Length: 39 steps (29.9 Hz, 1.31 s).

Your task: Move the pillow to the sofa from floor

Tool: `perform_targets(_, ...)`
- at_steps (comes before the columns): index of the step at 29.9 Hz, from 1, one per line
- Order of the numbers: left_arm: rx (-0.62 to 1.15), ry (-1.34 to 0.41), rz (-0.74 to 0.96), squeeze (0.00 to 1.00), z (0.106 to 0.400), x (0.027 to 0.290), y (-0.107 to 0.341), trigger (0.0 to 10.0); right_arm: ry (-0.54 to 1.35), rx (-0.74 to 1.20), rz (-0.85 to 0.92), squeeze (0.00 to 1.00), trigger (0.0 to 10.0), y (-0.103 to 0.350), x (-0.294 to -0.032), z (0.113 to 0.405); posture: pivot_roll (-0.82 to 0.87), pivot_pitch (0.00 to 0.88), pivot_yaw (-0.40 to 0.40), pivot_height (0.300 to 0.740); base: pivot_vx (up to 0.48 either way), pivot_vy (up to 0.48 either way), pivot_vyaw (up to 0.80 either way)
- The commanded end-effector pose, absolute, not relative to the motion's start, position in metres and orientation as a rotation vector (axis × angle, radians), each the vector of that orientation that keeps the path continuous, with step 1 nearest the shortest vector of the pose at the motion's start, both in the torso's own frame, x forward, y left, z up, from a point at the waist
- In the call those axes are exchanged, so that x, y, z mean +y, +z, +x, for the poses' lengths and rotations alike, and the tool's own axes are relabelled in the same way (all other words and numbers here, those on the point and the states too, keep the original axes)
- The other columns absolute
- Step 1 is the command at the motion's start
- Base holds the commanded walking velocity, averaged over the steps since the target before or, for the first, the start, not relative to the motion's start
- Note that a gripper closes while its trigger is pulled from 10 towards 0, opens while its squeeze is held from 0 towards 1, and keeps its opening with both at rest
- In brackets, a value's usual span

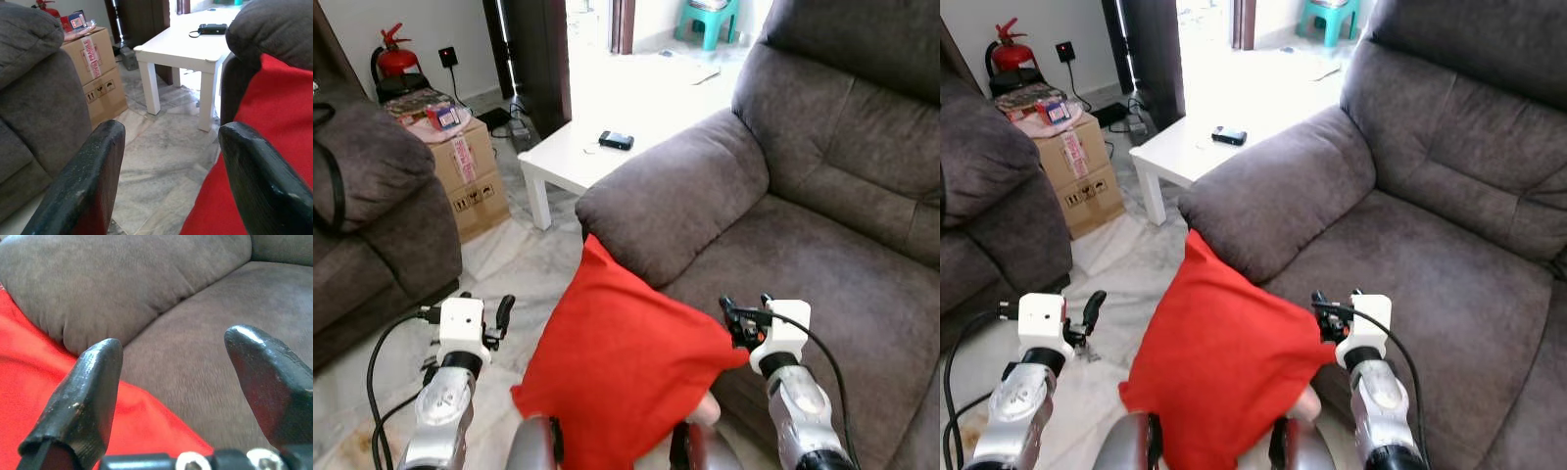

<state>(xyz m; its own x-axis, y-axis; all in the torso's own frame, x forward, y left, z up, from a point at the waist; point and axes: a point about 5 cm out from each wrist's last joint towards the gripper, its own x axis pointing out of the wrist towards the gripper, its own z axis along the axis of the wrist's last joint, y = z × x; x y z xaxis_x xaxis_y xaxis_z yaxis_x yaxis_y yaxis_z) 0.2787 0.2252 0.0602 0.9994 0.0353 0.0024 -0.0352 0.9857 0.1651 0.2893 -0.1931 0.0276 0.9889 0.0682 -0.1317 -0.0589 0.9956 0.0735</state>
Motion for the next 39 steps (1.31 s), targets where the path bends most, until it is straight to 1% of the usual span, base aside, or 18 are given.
perform_targets(1, 0.015, 0.033, 0.165, 0.0, 0.279, 0.225, 0.059, 10.0, 0.065, 0.13, 0.065, 0.0, 10.0, 0.028, -0.193, 0.29, 0.13, 0.068, -0.06, 0.573, 0.0, 0.0, 0.0)
perform_targets(5, 0.014, 0.034, 0.165, 0.0, 0.28, 0.224, 0.059, 10.0, 0.07, 0.139, 0.058, 0.0, 10.0, 0.029, -0.193, 0.291, 0.12, 0.066, -0.063, 0.573, 0.0, 0.0, 0.0)
perform_targets(8, 0.013, 0.036, 0.165, 0.0, 0.281, 0.224, 0.06, 10.0, 0.066, 0.163, 0.084, 0.0, 10.0, 0.027, -0.192, 0.293, 0.12, 0.069, -0.062, 0.573, 0.0, 0.0, 0.0)
perform_targets(12, 0.012, 0.039, 0.152, 0.0, 0.282, 0.225, 0.062, 10.0, 0.028, 0.165, 0.174, 0.0, 10.0, 0.031, -0.195, 0.299, 0.12, 0.074, -0.059, 0.573, 0.0, 0.0, 0.0)
perform_targets(13, 0.012, 0.039, 0.152, 0.0, 0.282, 0.225, 0.062, 10.0, 0.028, 0.165, 0.174, 0.0, 10.0, 0.031, -0.195, 0.299, 0.12, 0.074, -0.059, 0.573, 0.0, 0.0, 0.0)
perform_targets(16, 0.008, 0.035, 0.142, 0.0, 0.286, 0.224, 0.065, 10.0, 0.009, 0.202, 0.25, 0.0, 10.0, 0.031, -0.195, 0.307, 0.12, 0.081, -0.051, 0.573, 0.0, 0.0, 0.0)
perform_targets(22, -0.017, 0.037, 0.107, 0.0, 0.29, 0.226, 0.075, 10.0, 0.001, 0.241, 0.33, 0.0, 10.0, 0.032, -0.192, 0.315, 0.12, 0.09, -0.044, 0.573, 0.0, 0.0, 0.0)
perform_targets(28, -0.043, 0.037, 0.074, 0.0, 0.295, 0.225, 0.084, 10.0, 0.034, 0.304, 0.333, 0.0, 10.0, 0.033, -0.189, 0.321, 0.14, 0.11, -0.039, 0.573, 0.0, 0.0, 0.0)
perform_targets(30, -0.043, 0.038, 0.054, 0.0, 0.295, 0.224, 0.084, 10.0, 0.032, 0.322, 0.314, 0.0, 10.0, 0.033, -0.19, 0.323, 0.14, 0.108, -0.043, 0.573, 0.0, 0.0, 0.0)
perform_targets(33, -0.04, 0.034, 0.056, 0.0, 0.295, 0.224, 0.083, 10.0, 0.026, 0.332, 0.337, 0.0, 10.0, 0.033, -0.19, 0.323, 0.15, 0.103, -0.054, 0.573, 0.0, 0.0, 0.0)
perform_targets(35, -0.045, 0.047, 0.047, 0.0, 0.293, 0.226, 0.086, 10.0, 0.015, 0.364, 0.355, 0.0, 10.0, 0.028, -0.191, 0.321, 0.17, 0.102, -0.071, 0.573, 0.0, 0.0, 0.0)
perform_targets(39, -0.043, 0.062, 0.032, 0.0, 0.29, 0.228, 0.086, 10.0, -0.023, 0.423, 0.385, 0.0, 10.0, 0.019, -0.192, 0.314, 0.18, 0.111, -0.071, 0.573, 0.0, 0.0, 0.0)
